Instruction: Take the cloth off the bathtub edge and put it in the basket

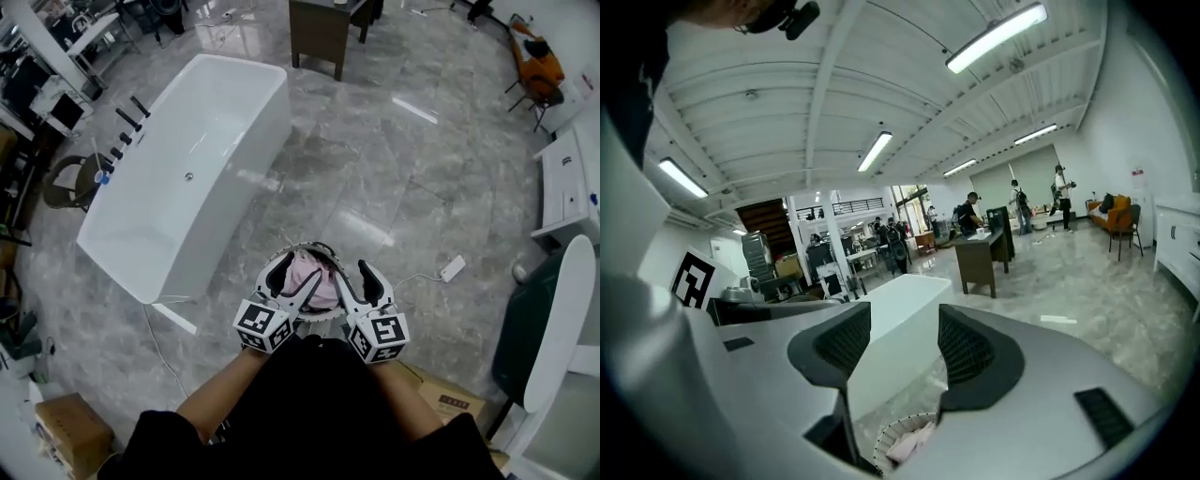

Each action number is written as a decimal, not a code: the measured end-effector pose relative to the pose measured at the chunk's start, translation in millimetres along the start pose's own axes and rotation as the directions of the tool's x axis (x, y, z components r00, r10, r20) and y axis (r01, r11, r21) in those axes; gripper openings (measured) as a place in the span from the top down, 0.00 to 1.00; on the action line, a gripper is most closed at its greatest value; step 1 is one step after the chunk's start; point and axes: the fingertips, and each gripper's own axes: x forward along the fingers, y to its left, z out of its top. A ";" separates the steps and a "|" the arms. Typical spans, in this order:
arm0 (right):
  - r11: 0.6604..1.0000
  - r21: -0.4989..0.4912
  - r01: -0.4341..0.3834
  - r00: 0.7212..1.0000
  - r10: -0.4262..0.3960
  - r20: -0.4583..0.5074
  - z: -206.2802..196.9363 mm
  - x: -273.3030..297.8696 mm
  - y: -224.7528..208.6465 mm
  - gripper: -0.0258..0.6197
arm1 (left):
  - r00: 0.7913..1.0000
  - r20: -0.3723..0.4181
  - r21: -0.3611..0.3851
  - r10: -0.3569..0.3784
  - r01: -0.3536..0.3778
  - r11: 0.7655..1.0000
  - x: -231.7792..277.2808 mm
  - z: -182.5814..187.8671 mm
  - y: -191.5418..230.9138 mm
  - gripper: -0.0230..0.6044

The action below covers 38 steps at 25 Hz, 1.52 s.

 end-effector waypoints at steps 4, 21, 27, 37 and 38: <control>0.998 -0.052 -0.019 0.998 0.022 0.057 23.7 -11.7 5.3 0.62 | 0.998 0.069 0.011 -0.001 0.000 1.000 -12.0 30.5 -13.6 0.51; 0.996 -0.064 0.066 0.988 -0.056 0.145 54.1 -56.5 11.8 0.91 | 0.992 0.124 0.035 0.015 -0.020 0.999 -27.5 62.5 -57.2 0.94; 0.988 -0.131 0.077 0.991 -0.061 0.119 50.4 -60.2 16.7 0.91 | 0.992 0.125 0.062 0.005 -0.013 0.998 -26.8 60.9 -65.7 0.94; 0.988 -0.134 0.072 0.991 -0.056 0.120 49.0 -58.7 22.6 0.91 | 0.995 0.103 0.079 -0.010 0.002 0.997 -29.1 56.9 -71.1 0.94; 0.989 -0.132 0.072 0.991 -0.056 0.119 47.9 -58.8 23.5 0.91 | 0.995 0.100 0.079 -0.012 0.004 0.997 -29.8 55.9 -71.2 0.94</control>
